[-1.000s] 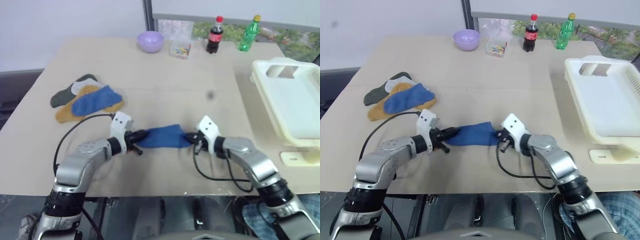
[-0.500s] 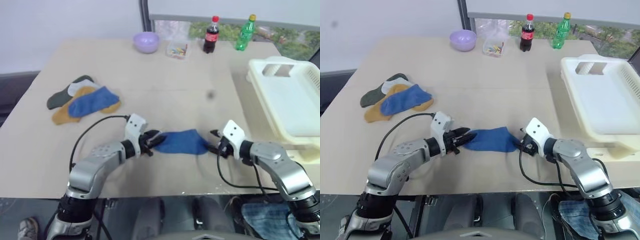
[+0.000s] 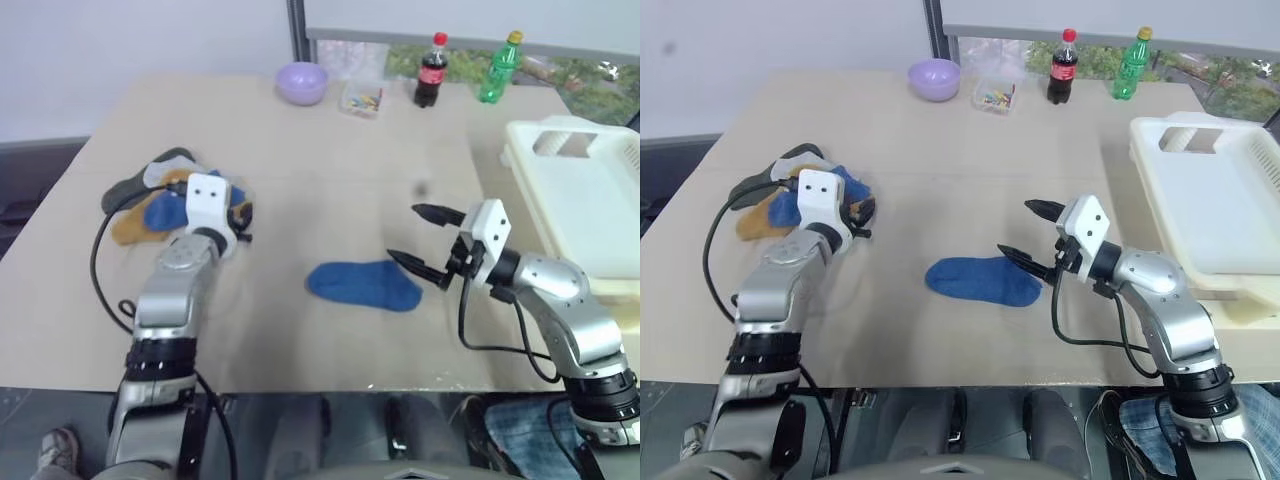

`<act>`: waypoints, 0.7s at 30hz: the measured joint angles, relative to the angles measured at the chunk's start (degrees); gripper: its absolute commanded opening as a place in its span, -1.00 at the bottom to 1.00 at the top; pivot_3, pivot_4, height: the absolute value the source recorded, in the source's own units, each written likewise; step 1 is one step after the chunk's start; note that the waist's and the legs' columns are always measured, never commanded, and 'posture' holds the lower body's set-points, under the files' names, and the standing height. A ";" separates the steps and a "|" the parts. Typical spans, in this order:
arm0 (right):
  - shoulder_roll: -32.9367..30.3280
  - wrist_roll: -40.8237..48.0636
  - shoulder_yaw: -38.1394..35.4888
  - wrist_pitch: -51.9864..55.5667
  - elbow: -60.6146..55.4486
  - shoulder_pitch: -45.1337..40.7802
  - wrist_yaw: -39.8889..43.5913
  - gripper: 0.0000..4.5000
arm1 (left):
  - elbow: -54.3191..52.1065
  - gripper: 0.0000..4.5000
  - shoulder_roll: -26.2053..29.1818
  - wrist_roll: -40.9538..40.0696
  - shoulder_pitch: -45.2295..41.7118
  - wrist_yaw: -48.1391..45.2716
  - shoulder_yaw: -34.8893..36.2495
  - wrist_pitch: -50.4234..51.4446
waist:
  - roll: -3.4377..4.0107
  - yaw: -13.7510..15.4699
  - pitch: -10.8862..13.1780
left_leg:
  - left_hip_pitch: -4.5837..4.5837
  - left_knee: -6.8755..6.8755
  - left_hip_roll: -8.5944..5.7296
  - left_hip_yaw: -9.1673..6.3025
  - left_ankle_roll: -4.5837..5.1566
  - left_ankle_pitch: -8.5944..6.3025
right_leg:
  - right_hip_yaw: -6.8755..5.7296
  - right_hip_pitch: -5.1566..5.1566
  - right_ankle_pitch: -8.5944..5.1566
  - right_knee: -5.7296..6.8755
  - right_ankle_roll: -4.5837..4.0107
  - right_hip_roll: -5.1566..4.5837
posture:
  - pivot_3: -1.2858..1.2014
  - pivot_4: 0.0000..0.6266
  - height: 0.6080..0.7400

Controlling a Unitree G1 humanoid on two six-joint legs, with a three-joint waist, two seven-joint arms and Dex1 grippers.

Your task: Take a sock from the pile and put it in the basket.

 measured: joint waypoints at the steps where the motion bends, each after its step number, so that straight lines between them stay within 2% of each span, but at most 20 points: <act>1: 0.40 -0.29 0.26 -0.33 0.27 -0.22 -0.19 0.95 | 2.62 -0.06 -0.56 0.89 -2.12 1.54 -0.08 -0.31 | 0.00 0.03 0.00 | 0.00 0.00 -0.01 0.01 0.00 0.00 | -0.01 0.00 0.00 0.00 0.00 0.00 | 0.03 -0.52 1.00; 6: 1.09 -1.50 0.71 -0.99 0.58 -0.76 -0.80 0.95 | 15.68 -0.06 -4.49 5.16 -11.78 10.75 0.13 -3.60 | -0.01 0.22 0.00 | 0.00 0.00 -0.02 0.01 0.00 0.00 | -0.01 0.01 0.01 0.00 0.02 -0.01 | 0.03 -0.52 1.00; 9: 1.29 -1.92 1.34 -1.25 0.59 -0.73 -0.91 0.95 | 22.03 -0.06 -6.04 6.15 -14.95 12.83 0.12 -6.08 | -0.01 0.16 0.01 | 0.00 0.00 -0.02 0.04 0.00 0.00 | 0.00 0.00 0.01 0.02 0.02 -0.01 | 0.03 -0.52 1.00; 11: 1.33 -1.96 1.40 -1.37 0.59 -0.73 -1.00 1.00 | 25.36 -0.49 -6.50 6.26 -16.02 13.54 0.14 -7.31 | -0.01 -0.01 0.01 | 0.00 0.00 -0.02 0.04 0.00 0.00 | 0.00 -0.01 0.01 0.02 0.02 -0.01 | 0.03 -0.52 1.00; 12: 1.32 -2.01 1.40 -1.38 0.59 -0.73 -1.12 1.00 | 27.00 -0.54 -6.51 6.42 -16.28 13.96 0.19 -7.79 | -0.01 -0.13 0.01 | 0.00 0.00 -0.02 0.03 0.00 0.00 | -0.01 -0.01 0.01 0.02 0.02 -0.01 | 0.03 -0.52 1.00; 13: 1.31 -2.01 1.40 -1.38 0.58 -0.73 -1.21 1.00 | 27.35 -0.84 -6.50 6.62 -16.28 14.14 0.23 -7.91 | -0.02 -0.24 0.01 | 0.00 0.00 -0.01 0.02 -0.01 0.00 | -0.01 -0.01 0.01 0.03 0.02 -0.01 | 0.03 -0.52 1.00; 14: 1.31 -2.02 1.40 -1.38 0.58 -0.73 -1.33 1.00 | 27.45 -0.97 -6.51 6.66 -16.28 14.23 0.28 -8.00 | -0.02 -0.26 0.01 | 0.00 0.00 -0.01 0.02 -0.01 0.00 | -0.02 -0.01 0.01 0.03 0.02 -0.01 | 0.03 -0.52 1.00; 18: 1.29 -2.02 1.40 -1.38 0.57 -0.71 -1.58 1.00 | 27.08 -0.99 -6.50 6.84 -16.22 14.58 0.41 -8.16 | -0.02 -0.28 0.01 | 0.00 0.00 -0.01 0.03 -0.01 0.00 | -0.03 0.00 0.02 0.05 0.02 -0.02 | 0.03 -0.52 1.00; 21: 1.24 -2.16 1.45 -1.38 0.53 -0.56 -1.97 1.00 | 21.49 -0.63 -6.54 7.70 -14.08 15.46 0.31 -6.86 | -0.02 -0.44 0.01 | 0.00 0.00 -0.01 0.03 -0.02 0.00 | -0.01 -0.01 0.02 0.05 0.02 -0.03 | 0.03 -0.52 1.00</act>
